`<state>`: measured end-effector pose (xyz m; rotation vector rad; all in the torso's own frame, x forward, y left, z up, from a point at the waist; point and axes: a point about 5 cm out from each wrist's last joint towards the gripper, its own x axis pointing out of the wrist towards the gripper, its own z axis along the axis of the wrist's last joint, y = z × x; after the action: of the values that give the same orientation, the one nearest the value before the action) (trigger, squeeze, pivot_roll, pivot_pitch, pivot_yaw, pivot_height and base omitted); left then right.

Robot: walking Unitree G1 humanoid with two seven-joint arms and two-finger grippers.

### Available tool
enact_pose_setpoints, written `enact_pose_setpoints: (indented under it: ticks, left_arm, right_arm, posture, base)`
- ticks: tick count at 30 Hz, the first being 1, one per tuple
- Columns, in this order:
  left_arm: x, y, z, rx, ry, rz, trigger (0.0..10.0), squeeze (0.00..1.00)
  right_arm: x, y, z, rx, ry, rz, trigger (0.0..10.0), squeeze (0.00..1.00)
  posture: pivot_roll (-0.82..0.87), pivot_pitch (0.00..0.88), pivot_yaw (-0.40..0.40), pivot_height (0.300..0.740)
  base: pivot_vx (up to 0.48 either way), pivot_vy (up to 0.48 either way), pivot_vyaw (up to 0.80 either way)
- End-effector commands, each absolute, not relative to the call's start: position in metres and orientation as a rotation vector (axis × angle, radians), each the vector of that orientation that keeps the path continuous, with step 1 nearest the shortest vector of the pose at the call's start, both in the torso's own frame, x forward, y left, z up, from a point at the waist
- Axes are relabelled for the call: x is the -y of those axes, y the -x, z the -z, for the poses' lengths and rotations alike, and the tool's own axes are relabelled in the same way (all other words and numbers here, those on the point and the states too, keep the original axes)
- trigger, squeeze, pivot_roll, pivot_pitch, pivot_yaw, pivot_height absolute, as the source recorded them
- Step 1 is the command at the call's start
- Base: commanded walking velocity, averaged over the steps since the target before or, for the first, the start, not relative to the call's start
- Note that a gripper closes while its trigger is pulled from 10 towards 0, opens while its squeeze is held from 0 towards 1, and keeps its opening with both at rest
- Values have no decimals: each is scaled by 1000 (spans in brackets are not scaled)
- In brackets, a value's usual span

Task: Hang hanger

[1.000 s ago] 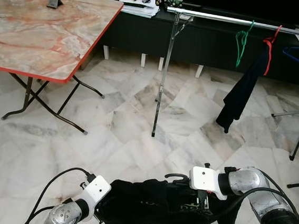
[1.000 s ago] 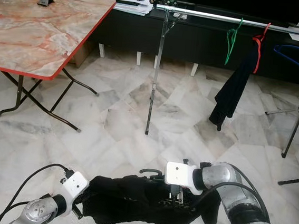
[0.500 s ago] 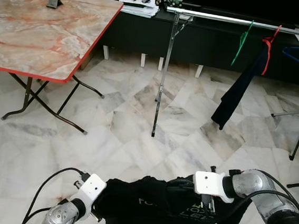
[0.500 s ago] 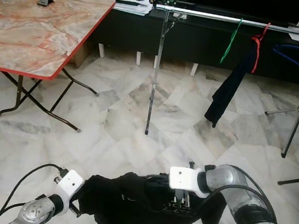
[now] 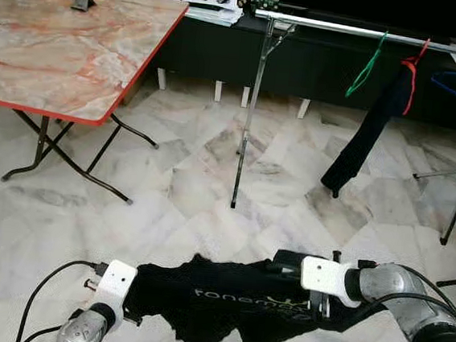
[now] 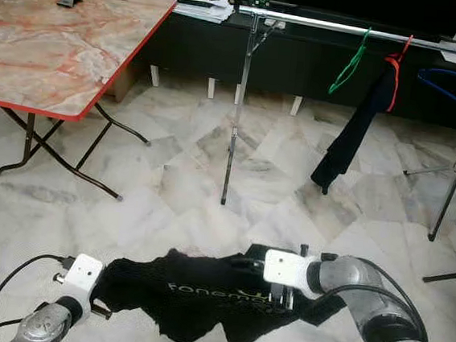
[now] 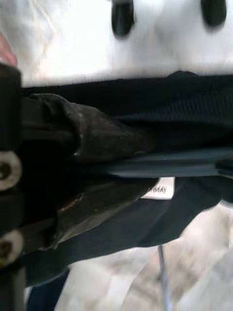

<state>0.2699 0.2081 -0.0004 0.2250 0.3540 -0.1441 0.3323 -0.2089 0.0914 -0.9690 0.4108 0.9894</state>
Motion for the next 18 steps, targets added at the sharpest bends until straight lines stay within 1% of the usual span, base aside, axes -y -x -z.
enact_pose_setpoints:
  ticks: [1, 2, 5, 9, 10, 11, 13, 14, 15, 16, 17, 18]
  left_arm:
    - [-240, -251, 12, -418, -171, -58, 0, 0]
    - [-241, -250, 13, -421, -169, -68, 0, 0]
    - [-242, -244, 18, -453, -171, -92, 0, 0]
    - [-244, -241, 21, -467, -160, -139, 0, 0]
    - [-249, -239, 22, -488, -168, -193, 0, 0]
    - [-249, -239, 22, -488, -168, -193, 0, 0]
    - [-259, -235, 24, -515, -170, -292, 0, 0]
    - [-267, -232, 24, -526, -144, -385, 0, 0]
    - [-267, -232, 24, -526, -144, -385, 0, 0]
    - [-274, -229, 24, -534, -122, -463, 0, 0]
    - [-274, -229, 24, -534, -122, -463, 0, 0]
    - [-277, -227, 24, -528, -107, -502, 0, 0]
  right_arm:
    - [248, -337, -99, -496, 993, -760, 10000, 0]
    - [249, -337, -99, -497, 995, -739, 10000, 0]
    - [249, -337, -96, -486, 916, -689, 10000, 0]
    - [246, -334, -93, -484, 875, -721, 10000, 0]
    - [250, -333, -91, -500, 896, -708, 10000, 0]
    - [250, -333, -91, -500, 896, -708, 10000, 0]
    - [257, -333, -92, -526, 934, -674, 10000, 0]
    - [262, -332, -91, -553, 931, -666, 10000, 0]
    - [262, -332, -91, -553, 931, -666, 10000, 0]
    - [265, -330, -90, -577, 946, -675, 10000, 0]
    - [265, -330, -90, -577, 946, -675, 10000, 0]
    - [267, -329, -88, -605, 948, -668, 10000, 0]
  posture:
    - [56, 160, -74, 740]
    - [57, 161, -74, 740]
    - [59, 161, -75, 740]
    - [59, 162, -75, 740]
    - [58, 164, -73, 740]
    - [58, 164, -73, 740]
    - [56, 163, -72, 740]
    - [54, 164, -73, 740]
    - [54, 164, -73, 740]
    - [54, 165, -73, 740]
    - [54, 165, -73, 740]
    - [54, 165, -74, 740]
  base:
    - [0, 0, 0]
    - [0, 0, 0]
    - [0, 0, 0]
    - [0, 0, 0]
    - [0, 0, 0]
    - [0, 0, 0]
    - [0, 0, 0]
    - [0, 0, 0]
    - [0, 0, 0]
    - [0, 0, 0]
    - [0, 0, 0]
    - [0, 0, 0]
